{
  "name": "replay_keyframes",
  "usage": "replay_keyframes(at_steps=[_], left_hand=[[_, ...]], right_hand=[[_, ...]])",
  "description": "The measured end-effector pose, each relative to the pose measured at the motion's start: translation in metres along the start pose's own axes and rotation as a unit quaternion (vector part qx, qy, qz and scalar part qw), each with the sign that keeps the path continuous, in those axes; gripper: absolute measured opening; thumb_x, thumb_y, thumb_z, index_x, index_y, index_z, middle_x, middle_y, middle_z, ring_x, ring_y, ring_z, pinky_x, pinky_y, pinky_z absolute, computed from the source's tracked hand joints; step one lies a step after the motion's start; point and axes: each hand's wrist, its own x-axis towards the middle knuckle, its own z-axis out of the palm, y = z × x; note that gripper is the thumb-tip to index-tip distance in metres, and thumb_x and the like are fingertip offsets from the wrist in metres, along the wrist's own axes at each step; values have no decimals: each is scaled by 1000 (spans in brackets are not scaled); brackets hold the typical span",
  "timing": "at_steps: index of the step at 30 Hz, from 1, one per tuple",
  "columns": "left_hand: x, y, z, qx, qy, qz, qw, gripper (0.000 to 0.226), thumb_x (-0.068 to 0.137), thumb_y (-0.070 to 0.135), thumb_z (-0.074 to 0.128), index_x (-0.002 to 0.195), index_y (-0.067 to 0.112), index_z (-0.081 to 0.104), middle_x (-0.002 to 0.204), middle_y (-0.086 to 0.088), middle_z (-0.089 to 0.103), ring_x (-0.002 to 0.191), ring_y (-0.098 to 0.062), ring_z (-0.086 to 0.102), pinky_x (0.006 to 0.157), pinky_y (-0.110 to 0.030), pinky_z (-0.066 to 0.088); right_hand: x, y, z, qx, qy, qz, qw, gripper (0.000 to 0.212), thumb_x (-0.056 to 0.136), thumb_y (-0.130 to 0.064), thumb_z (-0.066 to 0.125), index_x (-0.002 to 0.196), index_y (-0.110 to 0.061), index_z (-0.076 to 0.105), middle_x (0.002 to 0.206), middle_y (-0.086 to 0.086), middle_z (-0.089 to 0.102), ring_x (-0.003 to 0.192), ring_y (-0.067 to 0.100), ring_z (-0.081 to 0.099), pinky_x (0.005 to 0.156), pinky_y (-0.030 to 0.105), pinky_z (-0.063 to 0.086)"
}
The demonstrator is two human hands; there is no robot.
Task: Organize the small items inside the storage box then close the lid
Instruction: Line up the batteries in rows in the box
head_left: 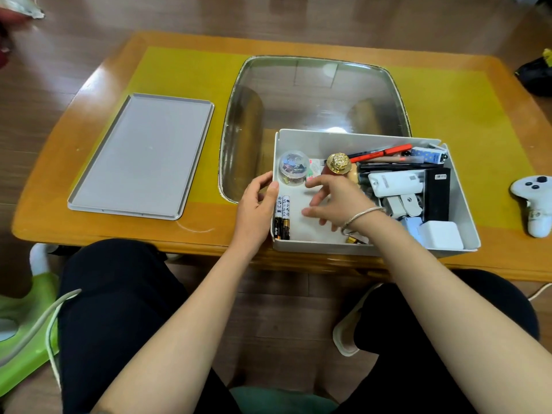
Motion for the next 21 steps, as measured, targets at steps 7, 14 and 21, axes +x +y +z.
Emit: replay_keyframes(at_steps=[7, 14, 21], left_hand=[[0, -2, 0, -10, 1, 1, 1000, 33, 98, 32, 49, 128, 19, 54, 112, 12, 61, 101, 1, 57, 73, -8, 47], [0, -1, 0, -15, -2, -1, 1000, 33, 98, 31, 49, 129, 19, 54, 110, 16, 61, 99, 6, 57, 72, -7, 47], [0, -2, 0, -14, 0, -1, 1000, 33, 98, 31, 49, 129, 18, 54, 110, 14, 60, 100, 3, 57, 73, -8, 47]], right_hand=[[-22, 24, -49, -140, -4, 35, 990, 13, 75, -9, 74, 84, -16, 68, 67, -4, 65, 50, 8, 57, 44, 9, 41], [-23, 39, -41, -319, -61, 102, 940, 18, 71, -19, 74, 59, -27, 64, 84, -2, 71, 81, 19, 65, 81, 35, 55], [-19, 44, -33, -389, -76, 101, 913, 4, 73, -27, 71, 74, -23, 71, 86, -2, 68, 81, 22, 63, 79, 36, 56]])
